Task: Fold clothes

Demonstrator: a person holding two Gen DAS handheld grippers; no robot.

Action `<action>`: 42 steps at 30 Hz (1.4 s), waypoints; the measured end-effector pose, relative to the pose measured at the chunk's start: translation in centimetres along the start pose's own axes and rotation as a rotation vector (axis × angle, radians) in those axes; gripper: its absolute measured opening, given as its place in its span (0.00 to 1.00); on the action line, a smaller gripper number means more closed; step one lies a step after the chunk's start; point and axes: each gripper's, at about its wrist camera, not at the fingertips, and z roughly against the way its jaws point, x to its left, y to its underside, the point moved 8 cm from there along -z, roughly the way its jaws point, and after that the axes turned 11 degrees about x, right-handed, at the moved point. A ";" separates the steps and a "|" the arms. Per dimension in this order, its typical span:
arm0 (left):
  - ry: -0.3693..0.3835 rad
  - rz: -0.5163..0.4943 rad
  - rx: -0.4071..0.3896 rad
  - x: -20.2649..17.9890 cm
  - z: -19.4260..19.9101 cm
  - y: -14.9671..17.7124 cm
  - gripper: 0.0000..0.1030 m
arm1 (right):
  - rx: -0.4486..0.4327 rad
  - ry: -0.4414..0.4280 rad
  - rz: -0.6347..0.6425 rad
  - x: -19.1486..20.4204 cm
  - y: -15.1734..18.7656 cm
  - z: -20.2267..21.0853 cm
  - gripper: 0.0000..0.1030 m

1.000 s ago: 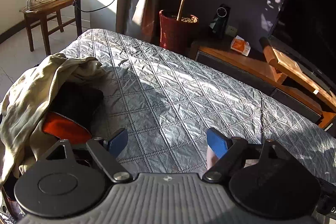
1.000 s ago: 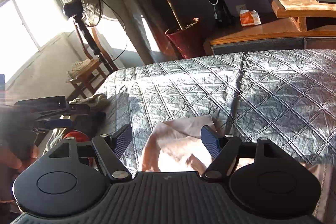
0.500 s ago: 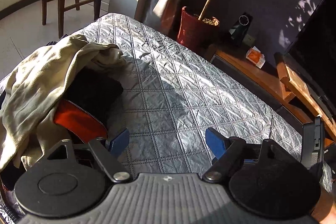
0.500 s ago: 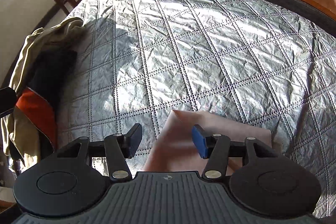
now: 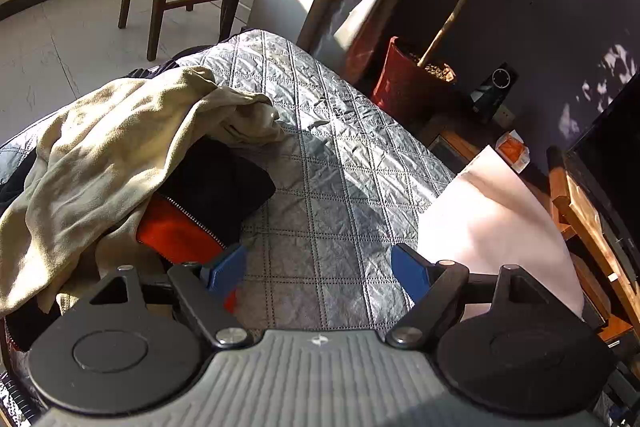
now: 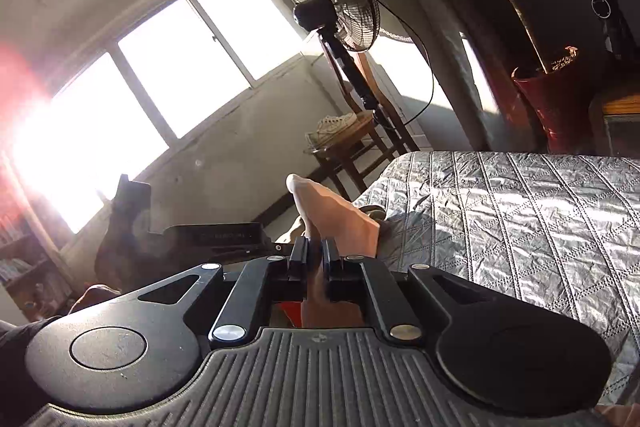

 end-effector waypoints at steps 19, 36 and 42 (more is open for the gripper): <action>0.047 -0.194 0.063 -5.5 -1.4 2.5 0.78 | 0.119 0.546 -0.407 -15.1 11.2 5.3 0.57; 0.039 -0.276 0.114 -7.5 -2.5 4.5 0.78 | -0.061 0.829 -0.453 -14.9 16.3 18.3 0.28; 0.011 -0.482 0.195 -9.0 -4.2 7.9 0.78 | 0.042 0.763 -0.374 -8.2 21.6 15.9 0.38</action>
